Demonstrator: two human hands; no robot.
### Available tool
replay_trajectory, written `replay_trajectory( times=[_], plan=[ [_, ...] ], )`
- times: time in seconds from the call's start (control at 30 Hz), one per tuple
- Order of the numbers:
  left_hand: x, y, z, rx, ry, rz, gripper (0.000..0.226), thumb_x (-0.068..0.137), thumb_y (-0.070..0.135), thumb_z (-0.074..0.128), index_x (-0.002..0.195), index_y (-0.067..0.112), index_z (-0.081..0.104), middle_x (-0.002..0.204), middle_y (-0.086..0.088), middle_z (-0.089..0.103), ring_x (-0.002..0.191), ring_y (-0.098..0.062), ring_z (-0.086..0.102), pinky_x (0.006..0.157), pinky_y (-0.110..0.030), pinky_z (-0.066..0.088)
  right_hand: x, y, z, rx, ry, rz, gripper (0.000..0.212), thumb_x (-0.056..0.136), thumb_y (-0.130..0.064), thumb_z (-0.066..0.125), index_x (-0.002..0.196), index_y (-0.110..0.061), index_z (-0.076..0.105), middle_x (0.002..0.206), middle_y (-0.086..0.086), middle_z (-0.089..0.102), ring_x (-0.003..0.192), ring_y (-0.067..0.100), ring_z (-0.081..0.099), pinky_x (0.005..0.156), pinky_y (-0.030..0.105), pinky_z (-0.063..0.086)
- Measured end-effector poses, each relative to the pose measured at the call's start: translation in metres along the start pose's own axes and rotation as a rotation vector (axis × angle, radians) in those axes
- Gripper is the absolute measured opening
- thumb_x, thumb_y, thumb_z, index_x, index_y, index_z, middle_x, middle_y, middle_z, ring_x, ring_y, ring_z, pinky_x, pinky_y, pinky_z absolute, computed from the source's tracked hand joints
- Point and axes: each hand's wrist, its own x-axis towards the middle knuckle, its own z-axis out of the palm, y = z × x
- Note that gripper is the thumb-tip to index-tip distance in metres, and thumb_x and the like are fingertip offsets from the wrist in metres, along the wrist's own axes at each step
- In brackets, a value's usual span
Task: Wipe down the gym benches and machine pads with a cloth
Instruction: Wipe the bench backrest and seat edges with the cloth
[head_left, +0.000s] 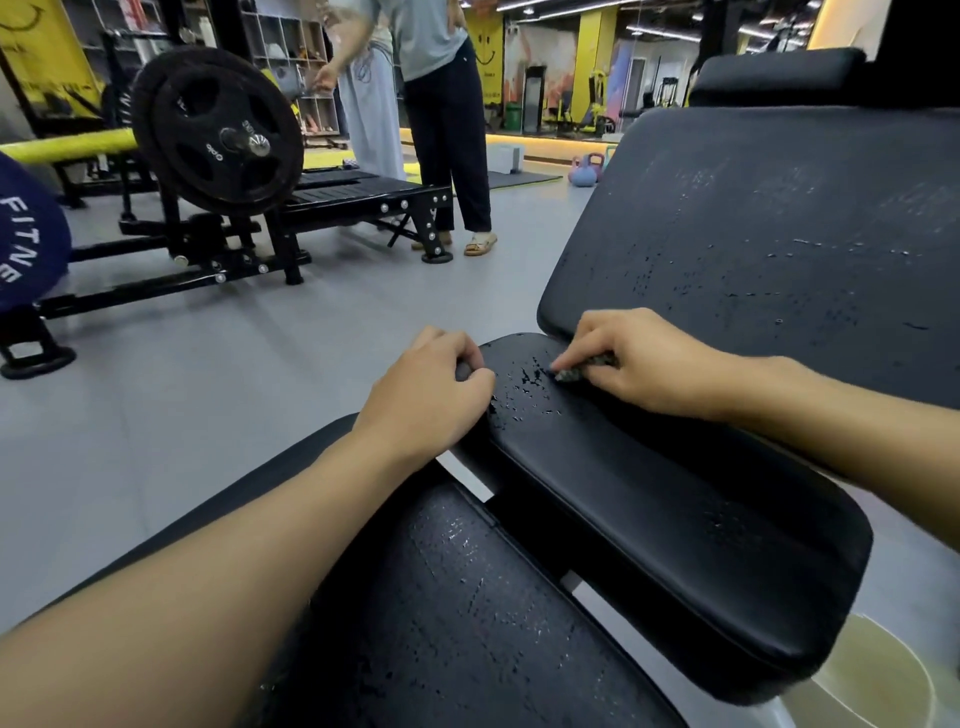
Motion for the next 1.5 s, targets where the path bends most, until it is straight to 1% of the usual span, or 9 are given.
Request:
replay_trajectory(
  times=[0.07,0.37,0.47,0.63,0.77,0.97,1.13,1.27,1.5],
  plan=[
    [-0.002,0.000,0.000,-0.009,0.007,0.000,0.020,0.073,0.040,0.042,0.082,0.030,0.057,0.098,0.011,0.053,0.091,-0.011,0.056,0.092,-0.038,0.047,0.021,0.005,0.009,-0.101,0.042,0.074,0.032,0.094,-0.008,0.053,0.112,-0.025,0.074,0.098,-0.003,0.056,0.097,0.022,0.058,0.081,0.026,0.043],
    [0.000,-0.001,0.001,-0.004,0.004,0.006,0.022,0.071,0.042,0.041,0.082,0.031,0.057,0.097,0.011,0.052,0.092,-0.013,0.057,0.095,-0.041,0.047,0.004,0.010,0.001,-0.122,0.012,0.070,0.030,0.094,-0.011,0.056,0.113,-0.027,0.074,0.094,-0.006,0.055,0.098,0.021,0.057,0.085,0.032,0.046],
    [-0.002,-0.002,0.000,-0.003,0.015,0.020,0.021,0.072,0.041,0.041,0.081,0.032,0.057,0.095,0.012,0.052,0.089,-0.006,0.055,0.093,-0.040,0.046,0.009,0.006,0.005,-0.173,0.041,0.133,0.037,0.092,-0.006,0.049,0.113,-0.025,0.073,0.090,-0.012,0.051,0.104,0.024,0.056,0.084,0.031,0.045],
    [0.003,-0.001,0.002,-0.001,0.003,0.016,0.023,0.074,0.043,0.038,0.081,0.032,0.057,0.096,0.013,0.050,0.091,-0.005,0.054,0.094,-0.039,0.045,-0.032,0.003,-0.009,-0.006,-0.015,0.044,0.036,0.087,0.000,0.056,0.099,-0.026,0.078,0.093,-0.009,0.063,0.088,0.009,0.061,0.083,0.023,0.048],
    [0.000,-0.002,0.002,0.009,0.004,0.027,0.022,0.073,0.043,0.040,0.082,0.032,0.057,0.096,0.012,0.051,0.090,-0.005,0.054,0.094,-0.040,0.046,0.001,0.002,0.004,-0.066,0.058,0.132,0.036,0.087,-0.001,0.052,0.102,-0.023,0.077,0.094,-0.010,0.059,0.100,0.019,0.060,0.089,0.035,0.050],
    [0.002,-0.001,0.001,0.004,-0.011,0.015,0.023,0.070,0.039,0.039,0.082,0.032,0.056,0.098,0.013,0.051,0.093,-0.013,0.055,0.096,-0.042,0.046,-0.045,-0.008,-0.007,0.097,-0.014,-0.040,0.035,0.085,0.002,0.058,0.099,-0.022,0.079,0.092,-0.013,0.063,0.086,0.002,0.060,0.076,0.007,0.041],
    [-0.001,0.000,0.000,0.006,-0.006,0.018,0.021,0.070,0.040,0.040,0.082,0.035,0.056,0.098,0.014,0.051,0.093,-0.009,0.055,0.096,-0.042,0.046,-0.011,-0.009,0.006,0.000,0.062,0.075,0.034,0.087,0.000,0.055,0.101,-0.022,0.078,0.094,-0.008,0.061,0.093,0.017,0.061,0.087,0.030,0.049],
    [-0.001,0.001,0.000,-0.002,-0.006,0.017,0.023,0.071,0.041,0.040,0.083,0.033,0.058,0.099,0.012,0.052,0.094,-0.013,0.056,0.096,-0.041,0.046,-0.052,-0.023,-0.002,0.149,-0.013,-0.060,0.036,0.084,0.005,0.056,0.094,-0.020,0.079,0.091,-0.012,0.064,0.087,0.007,0.063,0.079,0.014,0.047],
    [-0.001,0.000,0.001,-0.007,0.005,0.009,0.024,0.070,0.042,0.040,0.083,0.033,0.058,0.098,0.013,0.052,0.095,-0.015,0.056,0.097,-0.043,0.046,-0.023,-0.027,0.006,0.085,0.019,0.044,0.038,0.086,0.002,0.053,0.100,-0.024,0.078,0.096,-0.006,0.062,0.092,0.014,0.060,0.086,0.027,0.047]
  ],
)
